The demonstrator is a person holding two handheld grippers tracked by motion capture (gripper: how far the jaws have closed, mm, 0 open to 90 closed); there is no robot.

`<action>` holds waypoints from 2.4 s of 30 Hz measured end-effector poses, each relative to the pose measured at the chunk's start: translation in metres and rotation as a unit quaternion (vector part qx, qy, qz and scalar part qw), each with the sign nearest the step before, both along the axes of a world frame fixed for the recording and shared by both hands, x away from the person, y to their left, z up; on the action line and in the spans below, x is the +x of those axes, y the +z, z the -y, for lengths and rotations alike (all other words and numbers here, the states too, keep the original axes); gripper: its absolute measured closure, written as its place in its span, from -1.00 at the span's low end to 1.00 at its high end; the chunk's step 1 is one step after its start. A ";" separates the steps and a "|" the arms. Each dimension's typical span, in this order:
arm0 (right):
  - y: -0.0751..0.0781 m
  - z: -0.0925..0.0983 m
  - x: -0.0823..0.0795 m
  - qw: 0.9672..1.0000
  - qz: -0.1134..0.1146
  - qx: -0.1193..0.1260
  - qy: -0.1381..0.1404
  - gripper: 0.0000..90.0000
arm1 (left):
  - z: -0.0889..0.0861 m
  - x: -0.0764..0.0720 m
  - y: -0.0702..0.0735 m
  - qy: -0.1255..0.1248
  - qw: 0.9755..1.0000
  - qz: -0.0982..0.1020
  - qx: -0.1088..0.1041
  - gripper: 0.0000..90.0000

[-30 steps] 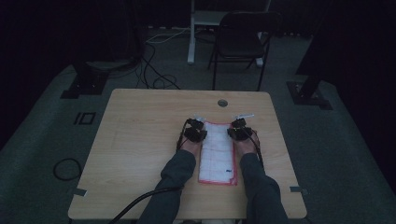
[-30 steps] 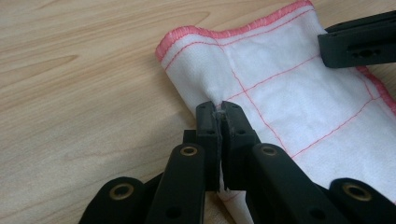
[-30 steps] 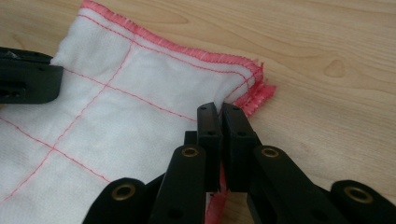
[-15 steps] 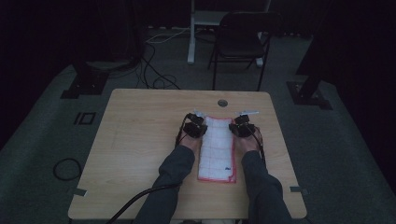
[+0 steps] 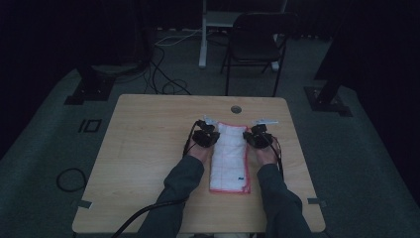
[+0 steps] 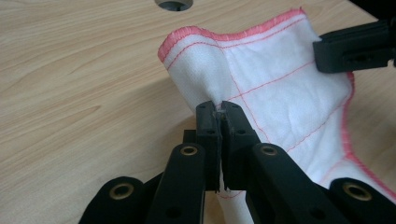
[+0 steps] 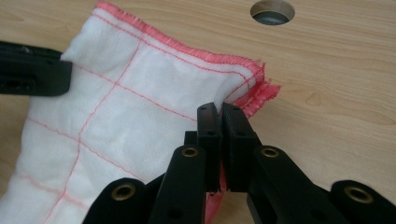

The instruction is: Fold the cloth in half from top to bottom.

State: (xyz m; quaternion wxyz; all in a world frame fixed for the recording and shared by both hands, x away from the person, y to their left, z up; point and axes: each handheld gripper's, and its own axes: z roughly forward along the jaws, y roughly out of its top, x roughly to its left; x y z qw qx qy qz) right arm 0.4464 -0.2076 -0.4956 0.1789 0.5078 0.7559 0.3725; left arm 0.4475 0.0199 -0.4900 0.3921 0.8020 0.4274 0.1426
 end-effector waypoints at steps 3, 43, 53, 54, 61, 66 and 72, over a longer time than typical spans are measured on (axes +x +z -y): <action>0.001 0.002 -0.007 1.000 0.005 -0.009 0.011 0.95 | -0.001 -0.004 0.001 -0.005 1.000 0.002 -0.007 0.95; -0.004 -0.007 -0.074 0.996 -0.009 -0.005 0.089 0.94 | -0.035 -0.077 -0.021 -0.035 0.996 -0.039 -0.066 0.93; -0.017 -0.007 -0.089 0.995 -0.019 -0.001 0.094 0.94 | -0.037 -0.091 -0.033 -0.039 0.997 -0.043 -0.059 0.93; -0.019 -0.007 -0.089 0.995 -0.019 -0.002 0.094 0.94 | -0.037 -0.093 -0.035 -0.039 0.997 -0.043 -0.056 0.93; -0.025 -0.009 -0.093 0.995 -0.022 -0.012 0.095 0.91 | -0.038 -0.098 -0.042 -0.040 0.997 -0.043 -0.047 0.89; -0.025 -0.009 -0.092 0.996 -0.025 -0.017 0.089 0.73 | -0.038 -0.100 -0.044 -0.039 0.997 -0.041 -0.045 0.87; -0.018 -0.007 -0.088 0.996 -0.009 -0.010 0.089 0.32 | -0.038 -0.101 -0.045 -0.039 0.998 -0.037 -0.042 0.86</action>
